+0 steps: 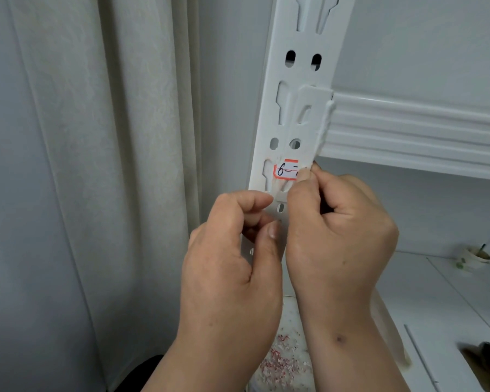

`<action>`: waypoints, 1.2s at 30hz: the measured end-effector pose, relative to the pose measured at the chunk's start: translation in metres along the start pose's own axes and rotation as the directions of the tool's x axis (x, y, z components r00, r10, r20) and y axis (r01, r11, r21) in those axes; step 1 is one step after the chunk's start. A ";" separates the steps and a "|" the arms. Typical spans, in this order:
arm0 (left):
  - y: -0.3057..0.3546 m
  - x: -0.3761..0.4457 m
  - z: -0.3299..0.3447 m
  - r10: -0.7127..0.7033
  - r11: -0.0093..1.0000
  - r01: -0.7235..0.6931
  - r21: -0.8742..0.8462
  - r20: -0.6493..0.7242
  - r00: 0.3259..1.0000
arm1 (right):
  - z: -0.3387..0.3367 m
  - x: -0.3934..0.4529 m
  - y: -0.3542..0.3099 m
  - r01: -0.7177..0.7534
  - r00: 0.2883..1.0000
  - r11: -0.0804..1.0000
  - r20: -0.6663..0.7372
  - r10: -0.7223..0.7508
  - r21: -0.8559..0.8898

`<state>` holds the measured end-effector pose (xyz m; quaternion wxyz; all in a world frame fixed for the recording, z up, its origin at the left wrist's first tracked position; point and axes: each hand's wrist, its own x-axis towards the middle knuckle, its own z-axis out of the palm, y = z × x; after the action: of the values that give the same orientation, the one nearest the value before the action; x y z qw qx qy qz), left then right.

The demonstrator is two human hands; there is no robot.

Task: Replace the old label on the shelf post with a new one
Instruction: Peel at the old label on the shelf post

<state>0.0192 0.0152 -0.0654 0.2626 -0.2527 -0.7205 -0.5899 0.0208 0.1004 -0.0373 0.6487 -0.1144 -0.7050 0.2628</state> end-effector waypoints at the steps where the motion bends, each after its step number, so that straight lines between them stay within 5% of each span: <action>1: 0.000 0.000 0.000 -0.001 1.000 0.001 0.001 -0.001 1.000 | 0.000 0.000 0.000 0.015 1.000 1.000 -0.002 -0.015 -0.015; 36: -0.004 -0.001 -0.004 0.007 1.000 -0.007 -0.015 -0.003 1.000 | 0.003 -0.003 0.002 -0.128 0.992 0.983 0.022 0.126 0.134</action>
<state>0.0174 0.0109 -0.0682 0.2638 -0.2564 -0.7149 -0.5946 0.0184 0.0997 -0.0408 0.6320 -0.1130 -0.6813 0.3515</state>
